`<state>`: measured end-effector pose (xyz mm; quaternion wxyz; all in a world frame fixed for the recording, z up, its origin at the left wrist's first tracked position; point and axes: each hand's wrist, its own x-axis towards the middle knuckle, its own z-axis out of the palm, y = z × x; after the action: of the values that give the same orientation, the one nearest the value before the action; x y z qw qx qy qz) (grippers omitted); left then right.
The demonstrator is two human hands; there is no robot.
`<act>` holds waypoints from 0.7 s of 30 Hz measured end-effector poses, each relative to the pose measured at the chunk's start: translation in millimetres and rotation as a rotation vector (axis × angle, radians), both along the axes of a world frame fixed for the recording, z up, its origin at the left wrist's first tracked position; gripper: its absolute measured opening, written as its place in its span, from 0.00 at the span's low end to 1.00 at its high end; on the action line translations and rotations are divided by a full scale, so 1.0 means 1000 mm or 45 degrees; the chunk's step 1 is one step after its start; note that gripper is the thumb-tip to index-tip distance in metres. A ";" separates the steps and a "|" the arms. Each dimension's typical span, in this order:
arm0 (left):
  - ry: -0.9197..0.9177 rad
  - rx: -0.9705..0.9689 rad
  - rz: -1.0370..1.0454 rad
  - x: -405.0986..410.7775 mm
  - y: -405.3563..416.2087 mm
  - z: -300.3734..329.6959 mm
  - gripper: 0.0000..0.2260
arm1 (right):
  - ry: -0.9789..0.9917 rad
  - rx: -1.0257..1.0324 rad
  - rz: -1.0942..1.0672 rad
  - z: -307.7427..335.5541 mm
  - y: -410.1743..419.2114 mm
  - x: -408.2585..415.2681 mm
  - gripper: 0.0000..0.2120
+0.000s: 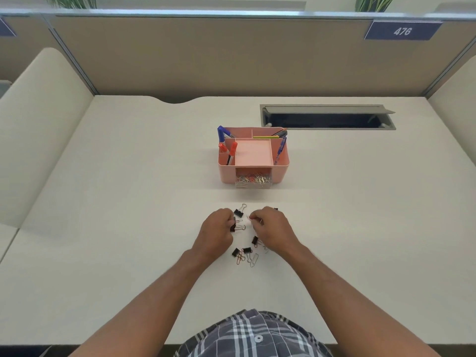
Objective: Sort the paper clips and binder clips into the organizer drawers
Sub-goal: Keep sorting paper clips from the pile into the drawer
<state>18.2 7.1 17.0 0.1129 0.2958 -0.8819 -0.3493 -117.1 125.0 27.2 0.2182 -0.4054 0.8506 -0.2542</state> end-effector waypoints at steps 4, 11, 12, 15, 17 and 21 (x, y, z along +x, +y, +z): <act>0.098 -0.050 0.013 -0.029 -0.014 0.026 0.09 | 0.092 -0.266 -0.115 0.026 -0.013 -0.022 0.09; 0.252 -0.187 0.029 -0.083 -0.038 0.059 0.05 | 0.300 -0.342 -0.182 0.062 -0.043 -0.061 0.09; 0.238 -0.203 0.032 -0.089 -0.039 0.060 0.05 | 0.317 -0.318 -0.176 0.062 -0.047 -0.064 0.09; 0.209 -0.205 0.018 -0.097 -0.039 0.060 0.07 | 0.340 -0.247 -0.135 0.061 -0.052 -0.068 0.10; 0.207 -0.194 -0.007 -0.097 -0.039 0.059 0.09 | 0.359 -0.210 -0.105 0.060 -0.052 -0.069 0.11; 0.260 -0.188 -0.125 -0.090 -0.034 0.060 0.16 | 0.333 -0.201 -0.094 0.058 -0.047 -0.071 0.11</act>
<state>-71.8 -27.2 77.4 0.2065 0.2061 -0.9025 -0.3168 -188.0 77.8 85.2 0.0634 -0.4192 0.8635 -0.2732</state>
